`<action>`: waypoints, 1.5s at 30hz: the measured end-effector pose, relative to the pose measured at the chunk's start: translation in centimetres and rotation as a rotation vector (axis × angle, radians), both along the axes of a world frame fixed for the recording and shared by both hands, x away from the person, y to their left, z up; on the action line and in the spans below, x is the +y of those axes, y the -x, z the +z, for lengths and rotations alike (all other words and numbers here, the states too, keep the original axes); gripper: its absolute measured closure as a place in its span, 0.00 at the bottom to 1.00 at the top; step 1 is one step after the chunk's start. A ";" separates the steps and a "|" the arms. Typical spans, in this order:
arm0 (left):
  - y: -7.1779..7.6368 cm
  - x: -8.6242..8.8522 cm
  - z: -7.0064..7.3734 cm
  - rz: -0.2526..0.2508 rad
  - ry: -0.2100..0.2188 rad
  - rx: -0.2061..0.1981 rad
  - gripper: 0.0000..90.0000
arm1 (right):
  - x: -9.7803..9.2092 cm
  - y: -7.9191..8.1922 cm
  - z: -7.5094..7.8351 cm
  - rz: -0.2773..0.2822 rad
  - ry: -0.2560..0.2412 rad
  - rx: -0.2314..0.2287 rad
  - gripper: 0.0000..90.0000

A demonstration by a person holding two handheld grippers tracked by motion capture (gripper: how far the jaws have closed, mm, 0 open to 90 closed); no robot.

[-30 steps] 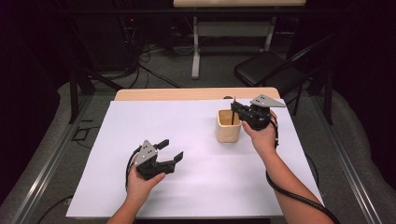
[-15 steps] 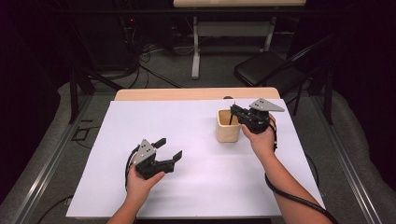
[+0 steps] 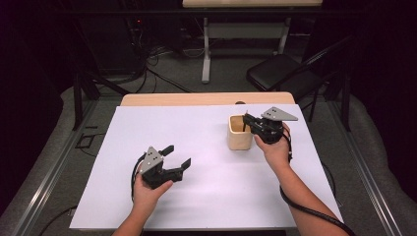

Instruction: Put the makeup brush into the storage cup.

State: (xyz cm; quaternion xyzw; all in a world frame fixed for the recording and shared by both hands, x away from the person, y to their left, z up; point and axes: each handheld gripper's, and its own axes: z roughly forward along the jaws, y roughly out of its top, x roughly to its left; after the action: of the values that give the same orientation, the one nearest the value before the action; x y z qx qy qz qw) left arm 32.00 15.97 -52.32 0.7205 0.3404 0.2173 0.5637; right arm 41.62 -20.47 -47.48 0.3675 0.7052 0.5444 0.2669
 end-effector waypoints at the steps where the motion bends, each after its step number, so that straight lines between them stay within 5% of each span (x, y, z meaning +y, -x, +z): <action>1: 0.0 0.0 0.0 0.001 0.001 0.000 0.21 | 0.0 0.0 0.0 -0.001 -0.001 -0.002 0.93; 15: 0.1 0.1 0.1 0.002 0.003 -0.001 0.21 | -0.1 0.1 -0.4 -0.004 -0.003 0.011 0.92; 29: 0.1 0.0 0.0 0.003 0.000 0.001 0.21 | -0.3 0.0 -0.5 0.002 -0.062 0.000 0.53; 45: 0.1 0.1 0.0 0.001 0.002 0.002 0.21 | -0.1 0.0 -0.1 -0.004 -0.071 -0.018 0.40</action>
State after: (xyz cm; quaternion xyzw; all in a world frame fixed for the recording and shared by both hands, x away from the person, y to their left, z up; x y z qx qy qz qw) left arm 31.92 16.05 -52.30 0.7200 0.3415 0.2163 0.5641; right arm 41.66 -20.59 -47.63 0.3731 0.6821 0.5721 0.2612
